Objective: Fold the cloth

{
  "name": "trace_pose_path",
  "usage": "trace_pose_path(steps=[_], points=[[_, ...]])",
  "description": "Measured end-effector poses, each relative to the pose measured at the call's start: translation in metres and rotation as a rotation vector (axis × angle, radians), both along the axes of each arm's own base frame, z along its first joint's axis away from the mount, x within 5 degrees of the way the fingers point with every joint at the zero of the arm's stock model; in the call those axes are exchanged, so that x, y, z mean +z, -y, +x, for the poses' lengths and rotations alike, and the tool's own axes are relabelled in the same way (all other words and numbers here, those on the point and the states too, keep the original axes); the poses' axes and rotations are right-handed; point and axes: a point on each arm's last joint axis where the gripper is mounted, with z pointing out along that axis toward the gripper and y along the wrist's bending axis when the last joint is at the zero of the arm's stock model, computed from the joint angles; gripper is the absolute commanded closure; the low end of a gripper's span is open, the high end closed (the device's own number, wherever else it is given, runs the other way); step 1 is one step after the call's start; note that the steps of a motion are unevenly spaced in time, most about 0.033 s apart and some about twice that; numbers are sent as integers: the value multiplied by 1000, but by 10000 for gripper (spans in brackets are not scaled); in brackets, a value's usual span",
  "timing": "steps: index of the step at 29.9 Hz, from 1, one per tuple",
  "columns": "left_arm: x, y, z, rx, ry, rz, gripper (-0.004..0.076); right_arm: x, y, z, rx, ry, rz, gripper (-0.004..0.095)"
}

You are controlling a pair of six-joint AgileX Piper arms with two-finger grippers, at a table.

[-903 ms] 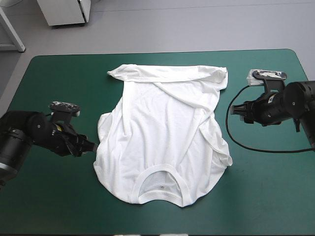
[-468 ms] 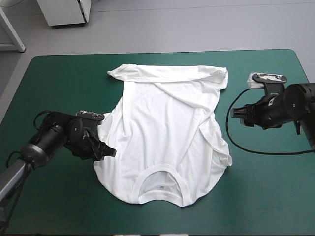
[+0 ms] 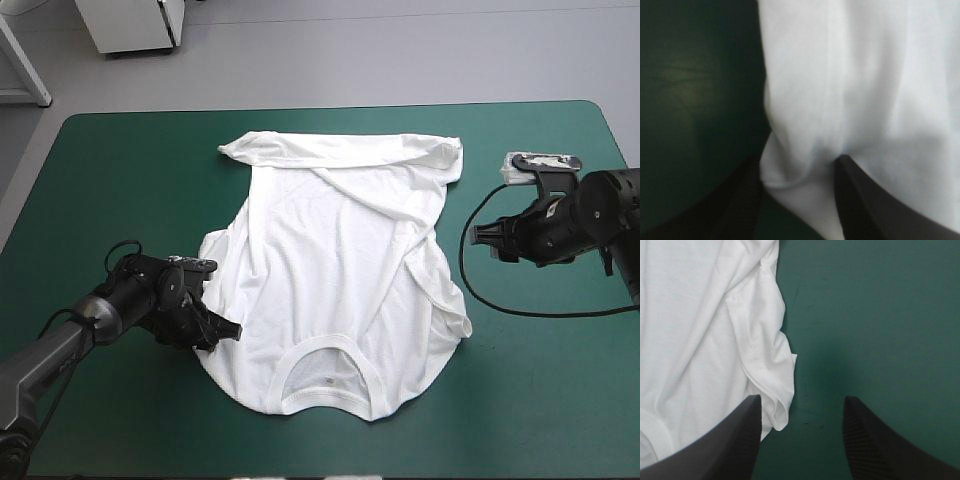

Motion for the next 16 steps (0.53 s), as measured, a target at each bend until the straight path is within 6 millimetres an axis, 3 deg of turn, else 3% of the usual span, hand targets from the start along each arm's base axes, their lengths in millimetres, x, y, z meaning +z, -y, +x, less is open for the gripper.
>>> trace_pose_path(steps=[2, 7, 16], points=[[-2, 0, 1, 3, -5, 0, 473, 0, 0, 0, 7, -3, -4, 422], [-7, 5, 4, 9, -21, -14, 727, -1, 0, -1, 14, -6, -8, 422], [-10, 8, 8, 20, -54, -25, 746, -3, -7, -7, 53, -17, 47, 421]])
